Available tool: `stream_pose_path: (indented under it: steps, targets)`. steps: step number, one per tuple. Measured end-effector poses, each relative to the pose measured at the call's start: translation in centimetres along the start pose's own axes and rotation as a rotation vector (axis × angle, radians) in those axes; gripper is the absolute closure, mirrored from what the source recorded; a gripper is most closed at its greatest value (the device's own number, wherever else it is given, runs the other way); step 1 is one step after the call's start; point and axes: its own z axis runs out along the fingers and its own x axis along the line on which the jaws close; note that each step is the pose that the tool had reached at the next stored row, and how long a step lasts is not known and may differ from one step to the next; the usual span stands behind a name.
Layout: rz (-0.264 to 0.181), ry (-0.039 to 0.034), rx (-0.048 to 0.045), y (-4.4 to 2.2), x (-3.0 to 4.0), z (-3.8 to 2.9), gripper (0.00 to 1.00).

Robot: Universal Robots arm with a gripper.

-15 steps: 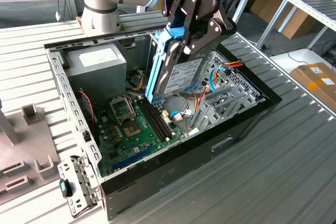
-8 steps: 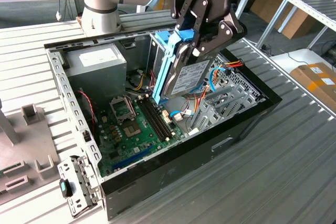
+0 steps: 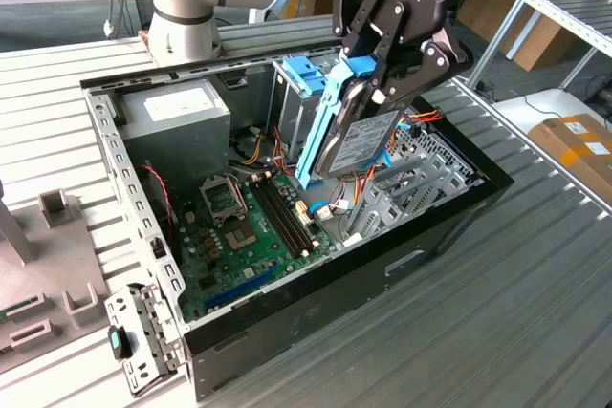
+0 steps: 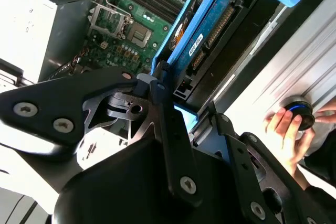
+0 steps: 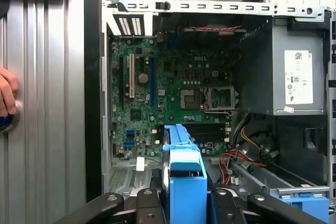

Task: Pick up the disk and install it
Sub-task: 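Pick up the disk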

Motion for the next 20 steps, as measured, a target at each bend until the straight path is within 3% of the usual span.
stream_pose_path:
  steps: [2,4,11,20]
  targets:
    - [0.000,0.0001,-0.0001,-0.56,0.14,0.03,0.63]
    - [0.000,0.0001,-0.0006,-1.65,0.43,0.09,0.63]
    - [0.000,0.0001,-0.0011,-3.17,0.91,0.16,0.63]
    - [0.000,0.0001,-0.0021,-5.87,1.81,0.32,0.63]
